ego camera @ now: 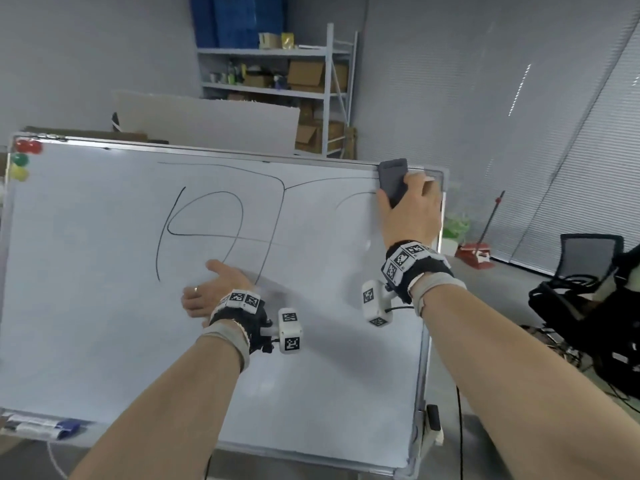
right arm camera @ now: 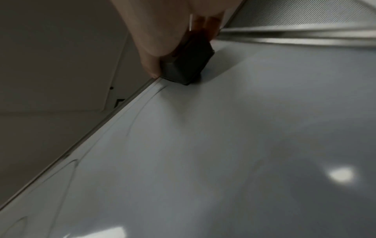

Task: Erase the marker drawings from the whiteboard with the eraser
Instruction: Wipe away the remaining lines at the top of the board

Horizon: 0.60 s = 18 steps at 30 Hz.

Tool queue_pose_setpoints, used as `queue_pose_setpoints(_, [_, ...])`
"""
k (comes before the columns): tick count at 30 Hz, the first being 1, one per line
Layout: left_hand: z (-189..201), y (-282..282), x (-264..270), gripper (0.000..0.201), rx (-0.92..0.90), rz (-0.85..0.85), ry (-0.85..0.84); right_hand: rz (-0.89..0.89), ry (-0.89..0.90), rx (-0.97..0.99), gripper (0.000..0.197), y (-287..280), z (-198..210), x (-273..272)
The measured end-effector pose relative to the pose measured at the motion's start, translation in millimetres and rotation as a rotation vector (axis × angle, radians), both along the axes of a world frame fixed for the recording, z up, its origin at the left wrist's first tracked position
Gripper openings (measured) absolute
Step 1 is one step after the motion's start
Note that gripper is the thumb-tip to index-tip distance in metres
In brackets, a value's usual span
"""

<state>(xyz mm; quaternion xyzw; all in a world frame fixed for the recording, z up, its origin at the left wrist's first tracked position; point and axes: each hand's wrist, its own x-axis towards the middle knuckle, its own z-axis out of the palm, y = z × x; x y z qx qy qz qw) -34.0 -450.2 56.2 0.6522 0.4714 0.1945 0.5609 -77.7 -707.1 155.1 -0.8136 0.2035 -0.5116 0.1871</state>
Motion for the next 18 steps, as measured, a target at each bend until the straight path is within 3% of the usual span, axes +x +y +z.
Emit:
queue_pose_setpoints(10, [-3.3,45.2,10.2,0.078,-0.046,0.003,0.036,0.389,0.149,-0.268,0.044,122.6,-8.3,44.0])
queue_pose_setpoints(14, [-10.5,42.0,12.5,0.075,-0.048,0.027,0.036,0.446,0.166,-0.343,0.047,110.3,-8.9,37.0])
queue_pose_setpoints(18, [-9.1,22.8,10.0,0.073,-0.043,0.020,0.010,0.284,0.102,-0.298,0.046,54.0,-9.6,21.6])
